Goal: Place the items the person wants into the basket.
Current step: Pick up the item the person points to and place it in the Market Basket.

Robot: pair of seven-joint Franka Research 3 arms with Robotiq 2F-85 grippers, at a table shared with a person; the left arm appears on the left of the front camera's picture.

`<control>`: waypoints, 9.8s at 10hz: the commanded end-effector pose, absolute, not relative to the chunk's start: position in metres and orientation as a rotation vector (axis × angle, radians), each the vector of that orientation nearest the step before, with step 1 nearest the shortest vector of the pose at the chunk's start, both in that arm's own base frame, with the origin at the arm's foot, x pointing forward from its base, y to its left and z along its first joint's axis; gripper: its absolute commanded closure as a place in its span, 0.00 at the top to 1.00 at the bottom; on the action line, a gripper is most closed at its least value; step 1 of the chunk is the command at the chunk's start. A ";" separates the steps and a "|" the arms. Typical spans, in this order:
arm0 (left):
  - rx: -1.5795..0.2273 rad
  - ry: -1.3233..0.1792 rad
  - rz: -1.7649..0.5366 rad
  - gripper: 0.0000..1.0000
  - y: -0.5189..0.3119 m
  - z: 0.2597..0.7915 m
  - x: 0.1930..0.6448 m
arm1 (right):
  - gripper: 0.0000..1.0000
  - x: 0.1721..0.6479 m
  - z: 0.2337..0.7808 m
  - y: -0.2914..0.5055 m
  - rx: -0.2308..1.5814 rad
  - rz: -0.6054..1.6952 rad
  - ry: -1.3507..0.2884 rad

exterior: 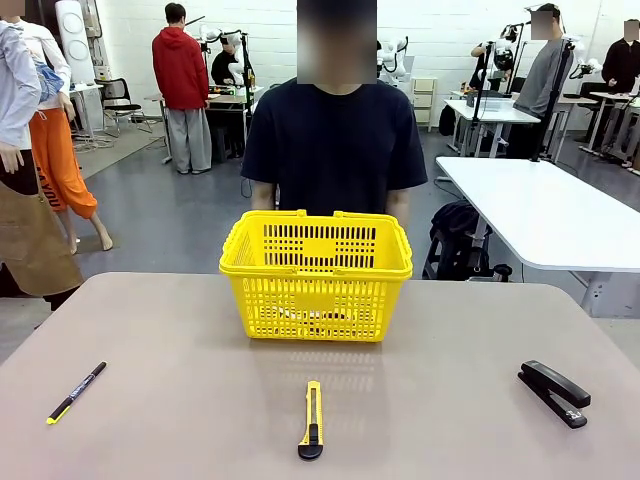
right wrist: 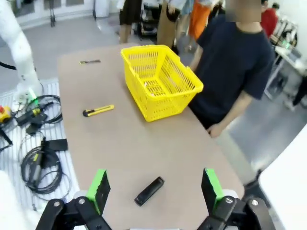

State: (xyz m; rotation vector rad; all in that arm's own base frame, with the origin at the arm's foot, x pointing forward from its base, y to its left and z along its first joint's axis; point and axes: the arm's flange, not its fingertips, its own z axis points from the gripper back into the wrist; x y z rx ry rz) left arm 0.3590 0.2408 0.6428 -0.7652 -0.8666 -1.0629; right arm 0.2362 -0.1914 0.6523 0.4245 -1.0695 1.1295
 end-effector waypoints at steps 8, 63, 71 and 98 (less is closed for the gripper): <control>-0.768 -0.877 -1.068 1.00 0.240 0.645 0.358 | 1.00 0.277 0.588 -0.234 0.537 1.104 -1.153; 0.057 -0.064 -0.469 1.00 -0.380 0.506 0.328 | 1.00 0.277 0.588 -0.234 0.537 1.104 -1.153; -0.019 -0.192 -0.120 1.00 -0.418 0.448 0.320 | 1.00 0.277 0.588 -0.234 0.537 1.104 -1.153; -0.015 -0.224 -0.002 1.00 -0.420 0.305 0.326 | 1.00 0.277 0.588 -0.234 0.537 1.104 -1.153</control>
